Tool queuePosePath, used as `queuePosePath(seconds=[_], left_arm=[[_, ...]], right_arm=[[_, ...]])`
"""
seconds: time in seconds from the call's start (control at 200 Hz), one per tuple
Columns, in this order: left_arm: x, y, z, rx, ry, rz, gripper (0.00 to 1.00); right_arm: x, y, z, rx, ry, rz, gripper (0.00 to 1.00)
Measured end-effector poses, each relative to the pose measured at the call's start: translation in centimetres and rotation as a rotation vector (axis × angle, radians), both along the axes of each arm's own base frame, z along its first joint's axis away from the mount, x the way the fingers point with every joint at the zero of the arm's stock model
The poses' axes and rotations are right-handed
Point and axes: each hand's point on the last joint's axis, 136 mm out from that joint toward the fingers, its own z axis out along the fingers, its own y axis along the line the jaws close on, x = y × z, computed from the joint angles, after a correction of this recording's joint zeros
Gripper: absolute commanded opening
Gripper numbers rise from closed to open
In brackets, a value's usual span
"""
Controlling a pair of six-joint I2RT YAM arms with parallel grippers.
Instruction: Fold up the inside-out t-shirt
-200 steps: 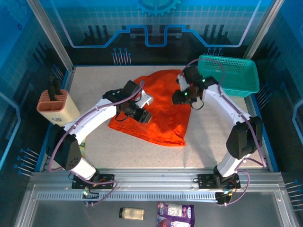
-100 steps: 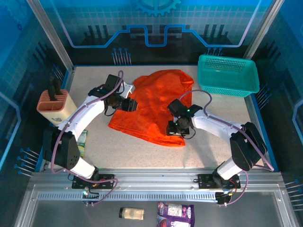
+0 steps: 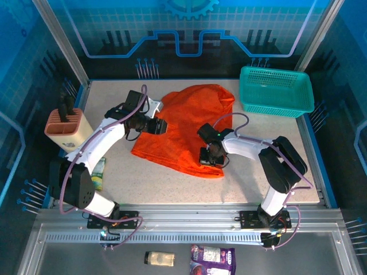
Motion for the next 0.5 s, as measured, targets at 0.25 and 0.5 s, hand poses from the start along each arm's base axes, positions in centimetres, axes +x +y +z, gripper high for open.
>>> queuePosePath(seconds=[0.25, 0.5], left_arm=[[-2.2, -6.0, 0.6, -0.009, -0.084, -0.205, 0.53], [-5.7, -12.2, -0.4, 0.01, -0.242, -0.487, 0.71]], right_arm=[[1.3, -1.1, 4.5, 0.05, -0.118, -0.019, 0.0], [3.2, -4.1, 8.8, 0.126, -0.213, -0.096, 0.0]])
